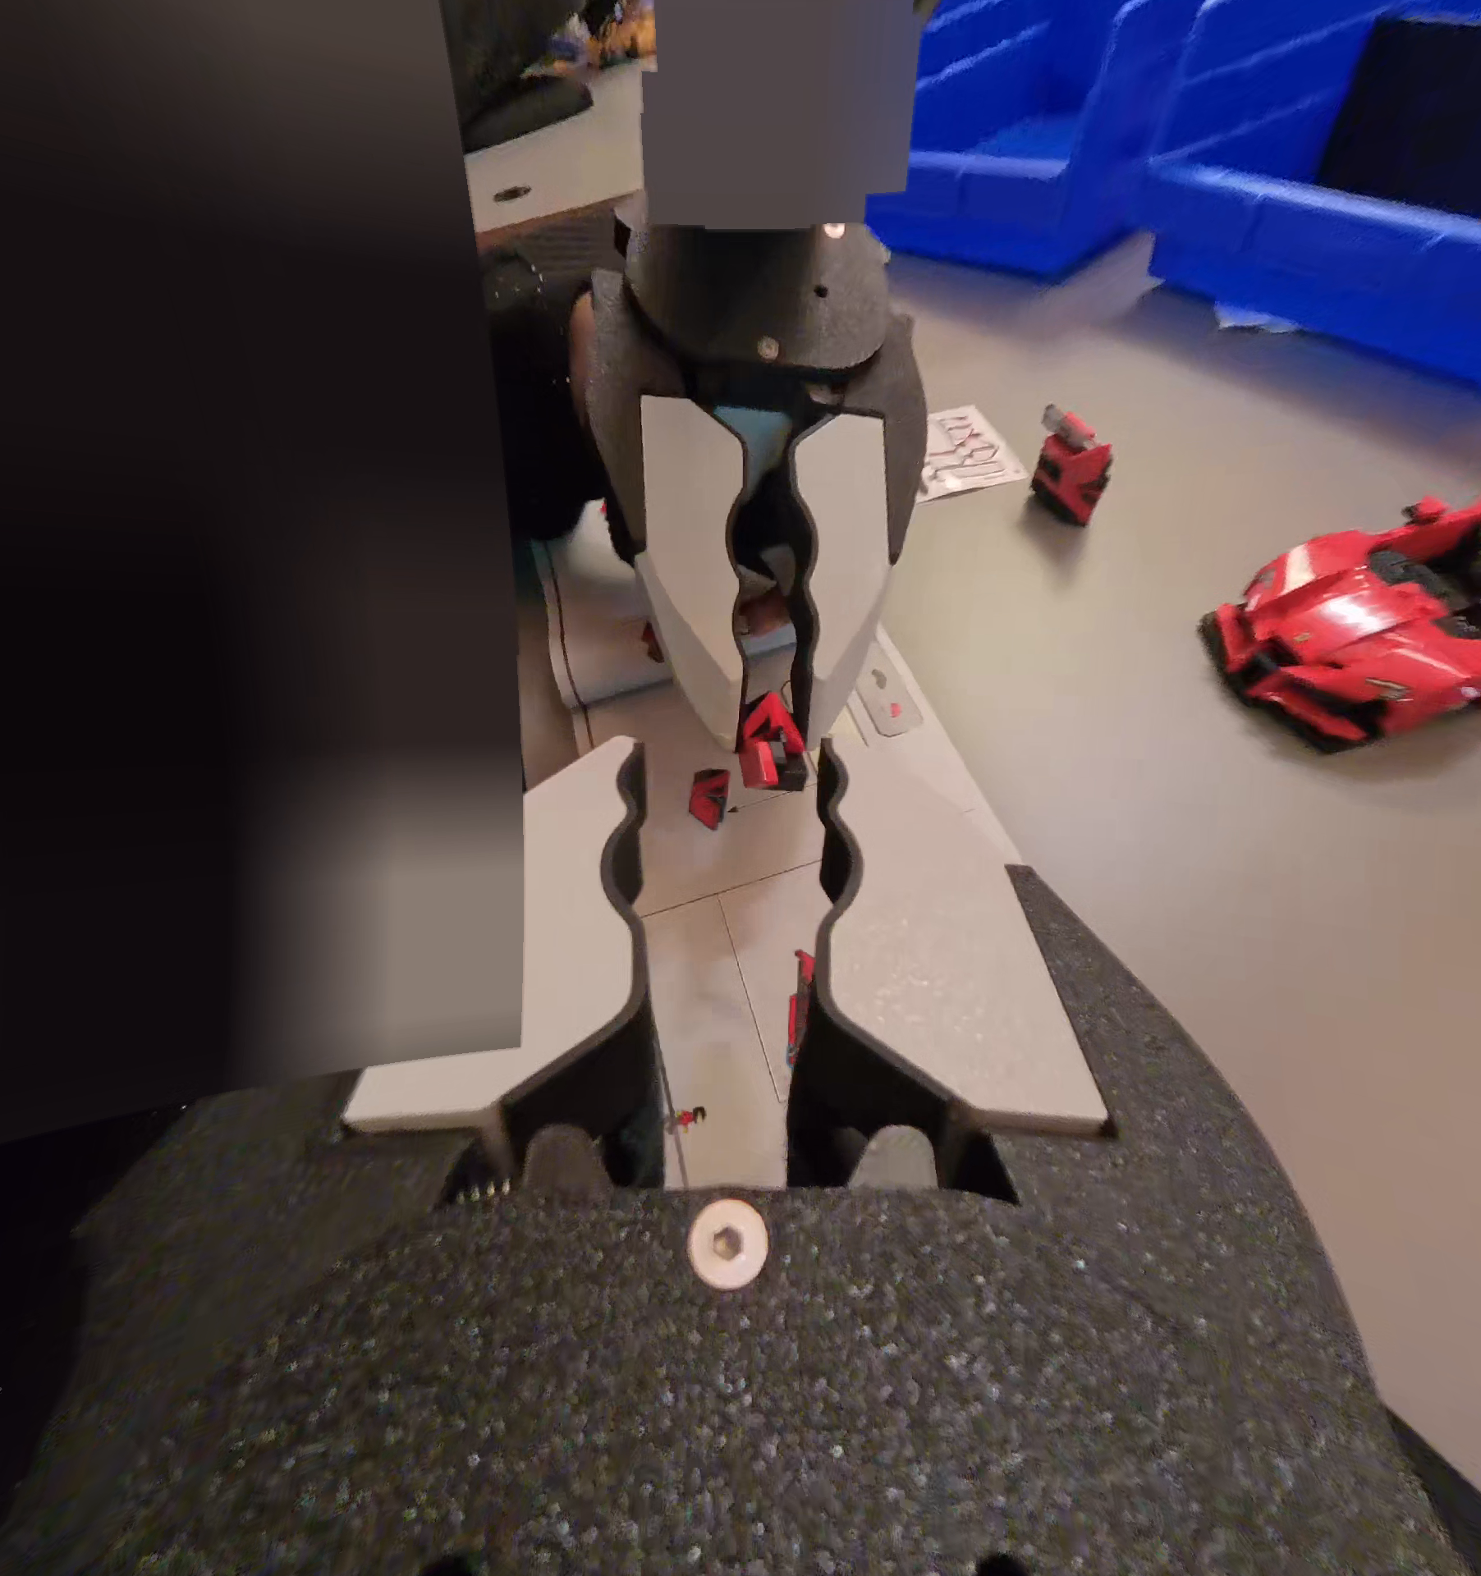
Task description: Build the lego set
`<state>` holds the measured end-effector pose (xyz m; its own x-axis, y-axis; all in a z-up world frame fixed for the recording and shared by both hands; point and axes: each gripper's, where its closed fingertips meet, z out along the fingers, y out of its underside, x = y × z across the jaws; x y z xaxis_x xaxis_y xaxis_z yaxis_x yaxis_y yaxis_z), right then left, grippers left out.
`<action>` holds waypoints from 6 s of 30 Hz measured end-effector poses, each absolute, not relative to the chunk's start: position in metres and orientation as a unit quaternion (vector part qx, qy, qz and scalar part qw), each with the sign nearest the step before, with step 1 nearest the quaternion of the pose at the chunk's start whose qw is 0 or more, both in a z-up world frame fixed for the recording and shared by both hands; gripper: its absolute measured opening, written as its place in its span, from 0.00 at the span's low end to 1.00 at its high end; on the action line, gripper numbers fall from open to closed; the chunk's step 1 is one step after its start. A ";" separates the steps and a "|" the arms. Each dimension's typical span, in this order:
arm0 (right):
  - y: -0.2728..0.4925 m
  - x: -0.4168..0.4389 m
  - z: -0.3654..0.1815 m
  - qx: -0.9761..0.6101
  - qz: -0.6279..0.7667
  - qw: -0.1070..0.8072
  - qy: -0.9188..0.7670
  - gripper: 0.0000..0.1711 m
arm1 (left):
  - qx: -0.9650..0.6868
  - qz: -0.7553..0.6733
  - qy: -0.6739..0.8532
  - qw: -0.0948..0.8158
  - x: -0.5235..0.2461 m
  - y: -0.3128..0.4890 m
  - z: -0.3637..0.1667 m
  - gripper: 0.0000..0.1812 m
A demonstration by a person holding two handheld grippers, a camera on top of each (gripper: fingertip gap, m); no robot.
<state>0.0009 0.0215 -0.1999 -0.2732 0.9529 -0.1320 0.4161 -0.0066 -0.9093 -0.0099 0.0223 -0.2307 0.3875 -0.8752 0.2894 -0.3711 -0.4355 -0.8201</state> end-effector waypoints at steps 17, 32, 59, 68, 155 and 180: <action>0.023 -0.004 -0.204 -0.540 0.482 0.241 -0.647 0.05 | -0.751 -0.349 0.431 0.358 0.000 0.024 -0.214 0.09; 0.039 0.009 -0.195 -0.559 0.502 0.261 -0.606 0.05 | -0.762 -0.309 0.409 0.395 -0.010 0.030 -0.210 0.26; 0.050 0.021 -0.224 -0.612 0.478 0.254 -0.576 0.05 | -0.825 0.008 0.329 0.459 -0.187 0.037 -0.196 0.19; 0.052 0.022 -0.224 -0.617 0.489 0.246 -0.566 0.05 | -0.875 -0.072 0.414 0.240 -0.198 0.091 -0.248 0.20; 0.071 0.004 -0.113 -0.445 0.245 0.624 -0.594 0.24 | -0.502 -0.610 -0.087 0.607 -0.054 0.038 -0.117 0.22; 0.002 0.005 -0.250 -0.493 0.360 0.201 -0.766 0.24 | -0.777 -0.290 0.332 0.450 -0.033 -0.030 -0.221 0.17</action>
<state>0.0046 0.0022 -0.2503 -0.4344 0.8995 -0.0475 0.6104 0.2552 -0.7498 -0.0333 -0.0305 -0.2212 0.6108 -0.7770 0.1525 -0.2548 -0.3752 -0.8913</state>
